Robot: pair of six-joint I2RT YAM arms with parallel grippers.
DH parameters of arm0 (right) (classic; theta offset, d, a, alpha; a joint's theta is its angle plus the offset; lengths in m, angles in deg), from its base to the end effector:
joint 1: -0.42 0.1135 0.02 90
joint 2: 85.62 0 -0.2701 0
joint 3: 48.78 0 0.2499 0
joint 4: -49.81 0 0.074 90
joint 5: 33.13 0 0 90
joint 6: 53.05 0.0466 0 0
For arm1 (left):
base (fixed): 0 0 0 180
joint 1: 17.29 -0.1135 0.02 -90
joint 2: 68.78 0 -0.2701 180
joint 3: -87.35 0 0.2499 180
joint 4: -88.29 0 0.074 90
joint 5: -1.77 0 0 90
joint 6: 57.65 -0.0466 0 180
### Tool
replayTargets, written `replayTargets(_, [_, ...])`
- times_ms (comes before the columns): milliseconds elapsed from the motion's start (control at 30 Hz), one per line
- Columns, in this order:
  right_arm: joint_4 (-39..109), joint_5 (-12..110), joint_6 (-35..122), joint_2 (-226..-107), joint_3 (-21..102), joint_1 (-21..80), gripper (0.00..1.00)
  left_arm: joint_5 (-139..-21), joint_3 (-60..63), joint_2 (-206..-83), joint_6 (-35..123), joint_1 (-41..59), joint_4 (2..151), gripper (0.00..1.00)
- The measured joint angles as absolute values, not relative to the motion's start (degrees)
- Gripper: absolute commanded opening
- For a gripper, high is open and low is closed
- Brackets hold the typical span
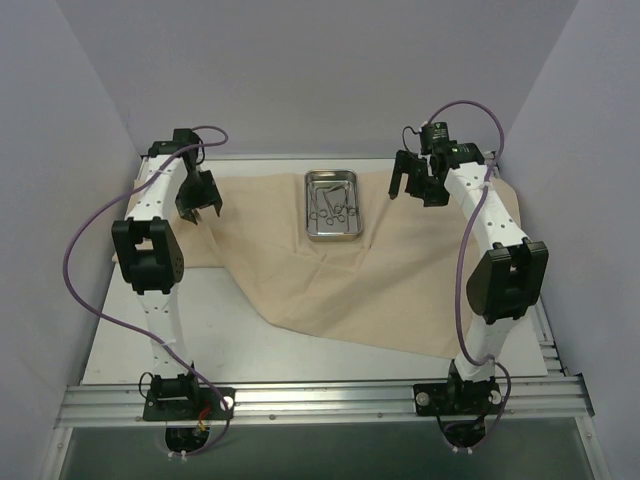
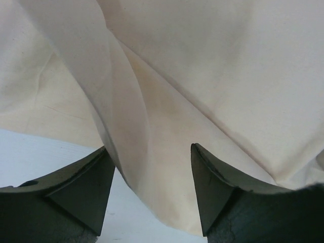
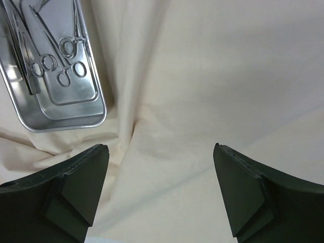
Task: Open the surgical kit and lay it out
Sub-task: Open the surgical kit at the center of the board.
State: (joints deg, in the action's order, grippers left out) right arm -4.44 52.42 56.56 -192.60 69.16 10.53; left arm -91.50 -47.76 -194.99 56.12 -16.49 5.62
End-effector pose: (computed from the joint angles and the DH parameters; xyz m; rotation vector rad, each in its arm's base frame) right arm 0.4246 0.0794 0.3367 0.1553 2.3447 0.3484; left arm 0.4601 -0.0038 0.2544 -0.5794 2.7934 -0.0070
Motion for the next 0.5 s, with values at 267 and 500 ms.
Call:
replayTargets(267, [-5.08, 52.33, 56.58, -191.35, 66.67, 10.48, 0.87, -92.39, -46.53, -196.74, 55.23, -17.24, 5.27, 0.07])
replayTargets(500, [-5.1, 52.07, 56.1, -191.31, 66.67, 10.55, 0.87, -93.73, -28.74, -187.87, 55.69, -19.62, 11.17, 0.02])
